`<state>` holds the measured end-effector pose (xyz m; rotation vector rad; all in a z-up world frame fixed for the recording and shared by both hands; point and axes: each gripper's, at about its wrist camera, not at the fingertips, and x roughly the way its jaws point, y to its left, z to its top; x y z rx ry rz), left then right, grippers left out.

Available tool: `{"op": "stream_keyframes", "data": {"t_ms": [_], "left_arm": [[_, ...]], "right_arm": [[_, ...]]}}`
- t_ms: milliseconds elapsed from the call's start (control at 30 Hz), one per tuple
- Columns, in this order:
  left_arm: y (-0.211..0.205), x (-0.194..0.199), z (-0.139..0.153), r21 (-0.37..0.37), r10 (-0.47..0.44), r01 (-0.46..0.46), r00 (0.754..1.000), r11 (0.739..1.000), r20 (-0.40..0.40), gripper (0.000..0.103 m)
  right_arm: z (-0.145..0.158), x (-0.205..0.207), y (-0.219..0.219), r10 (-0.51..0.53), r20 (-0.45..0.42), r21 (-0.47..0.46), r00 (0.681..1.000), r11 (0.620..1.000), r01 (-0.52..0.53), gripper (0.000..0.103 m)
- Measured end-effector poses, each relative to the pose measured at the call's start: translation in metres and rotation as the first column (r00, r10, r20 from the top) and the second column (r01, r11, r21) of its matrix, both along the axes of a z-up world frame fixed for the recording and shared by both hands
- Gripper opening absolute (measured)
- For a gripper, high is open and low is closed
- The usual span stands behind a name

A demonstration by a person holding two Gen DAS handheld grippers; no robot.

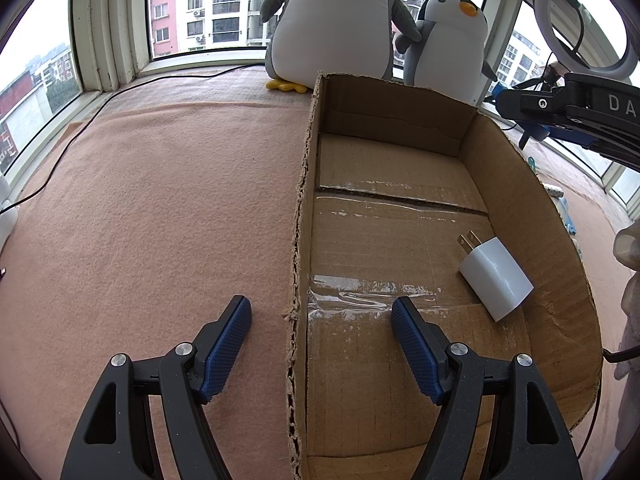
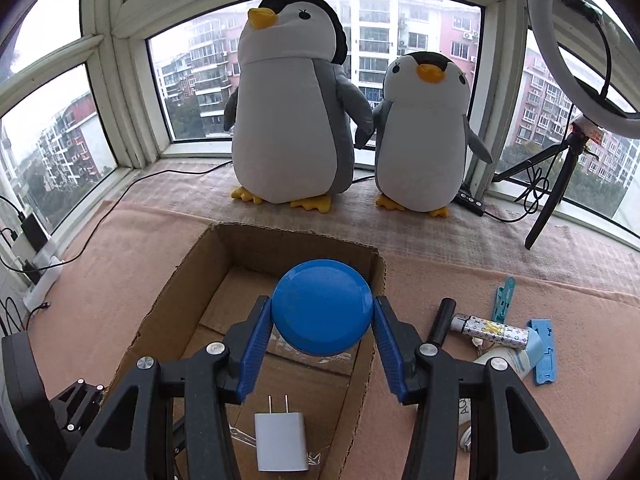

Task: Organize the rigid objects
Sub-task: 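Carry the blue round case into the box and open the right tool, then move the right tool to the blue eye-drop bottle and close on it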

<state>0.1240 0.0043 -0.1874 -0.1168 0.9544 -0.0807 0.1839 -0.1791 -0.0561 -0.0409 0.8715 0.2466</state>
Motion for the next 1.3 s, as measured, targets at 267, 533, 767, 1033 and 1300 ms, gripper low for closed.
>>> {"op": "stream_keyframes", "data": {"t_ms": [267,533,767,1033,1300], "left_arm": [[0.000,0.000,0.000,0.000,0.000,0.000,1.000,1.000,0.000,0.076],[-0.001,0.001,0.001,-0.001,-0.001,0.001,1.000,1.000,0.000,0.076],[-0.001,0.001,0.001,-0.001,-0.001,0.001,1.000,1.000,0.000,0.076],[-0.001,0.002,0.001,-0.002,-0.003,0.003,1.000,1.000,0.000,0.076],[-0.001,0.002,0.001,-0.007,0.000,0.000,1.000,1.000,-0.003,0.076]], "right_arm": [[-0.016,0.014,0.006,0.005,-0.053,-0.011,0.999,1.000,-0.006,0.049],[-0.008,0.010,0.002,-0.011,-0.024,-0.006,1.000,1.000,0.011,0.073],[-0.001,0.002,-0.010,-0.030,-0.016,0.020,0.999,0.999,0.030,0.073],[0.017,-0.033,-0.046,-0.089,0.025,0.079,0.996,0.993,0.087,0.073],[0.019,-0.076,-0.099,-0.195,0.040,0.062,0.980,0.979,0.192,0.073]]}}
